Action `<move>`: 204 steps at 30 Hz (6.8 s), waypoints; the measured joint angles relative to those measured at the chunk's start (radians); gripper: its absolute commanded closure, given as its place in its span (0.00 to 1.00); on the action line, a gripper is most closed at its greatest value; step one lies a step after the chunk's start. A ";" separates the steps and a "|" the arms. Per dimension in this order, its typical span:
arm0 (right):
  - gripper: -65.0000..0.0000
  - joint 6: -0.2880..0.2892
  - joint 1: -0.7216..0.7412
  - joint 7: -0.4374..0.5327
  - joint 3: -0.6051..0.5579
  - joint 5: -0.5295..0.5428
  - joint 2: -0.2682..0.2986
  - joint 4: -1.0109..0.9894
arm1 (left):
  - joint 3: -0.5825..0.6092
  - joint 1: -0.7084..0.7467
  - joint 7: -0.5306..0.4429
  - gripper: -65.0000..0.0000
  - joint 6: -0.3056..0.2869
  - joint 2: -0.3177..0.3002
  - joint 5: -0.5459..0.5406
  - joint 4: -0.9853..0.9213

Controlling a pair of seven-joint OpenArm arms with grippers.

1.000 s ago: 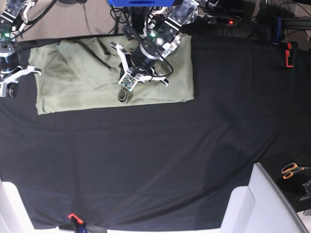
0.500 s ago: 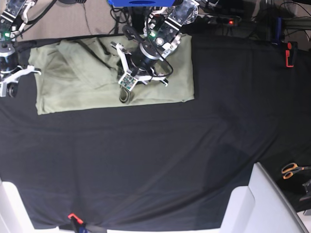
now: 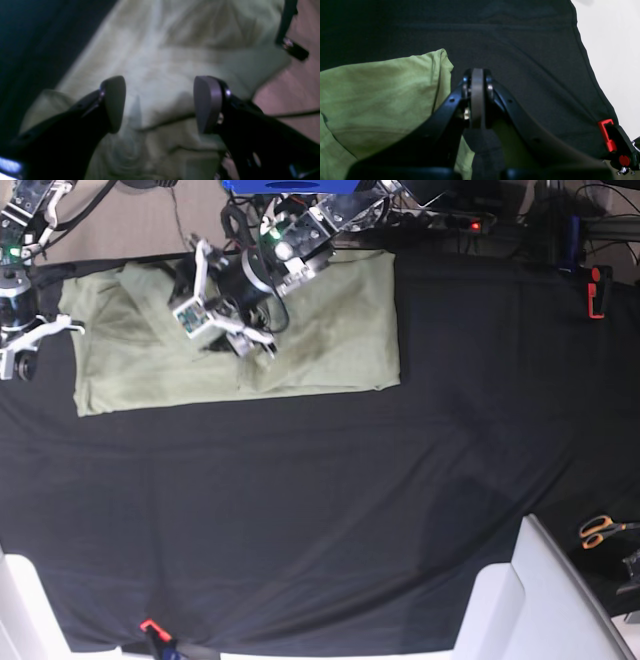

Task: Fold the T-shirt properly

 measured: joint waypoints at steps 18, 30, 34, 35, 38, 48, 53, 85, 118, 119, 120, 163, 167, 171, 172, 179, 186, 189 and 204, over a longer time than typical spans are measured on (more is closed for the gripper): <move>0.98 0.003 -0.002 -0.151 -0.109 0.000 -0.006 0.103 | -0.414 0.159 0.179 1.00 0.018 -0.113 0.008 0.124; 0.97 0.003 -0.004 -0.154 -0.106 0.000 0.002 0.103 | -0.463 0.165 0.108 1.00 0.004 -0.110 0.004 0.212; 0.95 0.014 0.039 -0.325 -0.098 0.045 0.003 0.082 | -0.548 0.224 0.096 1.00 0.012 -0.151 0.009 0.310; 0.93 0.055 0.056 -0.392 -0.096 0.093 0.019 0.073 | -0.571 0.249 0.101 1.00 0.013 -0.163 0.008 0.319; 0.74 0.204 0.131 -0.579 -0.043 0.317 0.089 0.056 | -0.687 0.324 0.115 1.00 0.005 -0.184 0.000 0.331; 0.07 0.228 0.283 -0.980 0.118 0.607 0.283 -0.262 | -0.946 0.529 -0.049 1.00 0.000 -0.179 -0.029 0.328; 0.06 0.222 0.332 -0.981 0.115 0.627 0.372 -0.534 | -1.003 0.587 -0.117 1.00 -0.042 -0.211 -0.293 0.328; 0.24 0.260 0.281 -0.923 -0.127 0.822 0.291 -0.637 | -1.022 0.497 -0.140 1.00 -0.208 -0.190 -0.472 0.201; 0.99 0.246 0.266 -0.982 -0.131 0.777 0.291 -0.645 | -1.022 0.481 -0.135 1.00 -0.206 -0.190 -0.472 0.170; 1.00 0.246 0.266 -0.982 -0.131 0.777 0.291 -0.645 | -1.022 0.481 -0.135 1.00 -0.206 -0.190 -0.472 0.170; 0.99 0.247 0.266 -0.982 -0.131 0.777 0.291 -0.647 | -1.022 0.481 -0.135 1.00 -0.206 -0.190 -0.472 0.170; 0.99 -0.489 -0.021 -0.692 -0.515 0.674 0.453 0.091 | -1.024 0.463 -0.134 1.00 -0.202 -0.190 -0.472 0.168; 0.99 -0.615 -0.040 -0.692 -0.632 0.674 0.454 0.157 | -1.024 0.441 -0.138 1.00 -0.202 -0.190 -0.472 0.153; 0.99 -0.672 -0.044 -0.693 -0.731 0.681 0.455 0.209 | -1.022 0.436 -0.134 1.00 -0.202 -0.190 -0.472 0.148; 0.99 -0.686 -0.041 -0.691 -0.760 0.681 0.458 0.215 | -1.022 0.431 -0.135 1.00 -0.202 -0.190 -0.472 0.148; 0.99 -0.761 -0.014 -0.695 -0.936 0.683 0.462 0.275 | -1.022 0.420 -0.134 1.00 -0.202 -0.190 -0.472 0.109; 0.99 -0.768 0.042 -0.780 -1.017 0.678 0.415 0.277 | -1.022 0.407 -0.135 1.00 -0.202 -0.190 -0.472 0.058; 0.99 -0.768 0.042 -0.794 -1.019 0.678 0.386 0.277 | -1.022 0.407 -0.135 1.00 -0.201 -0.190 -0.472 0.057; 0.99 -0.765 0.100 -0.792 -1.133 0.675 0.359 0.213 | -1.023 0.407 -0.135 1.00 -0.202 -0.192 -0.472 0.057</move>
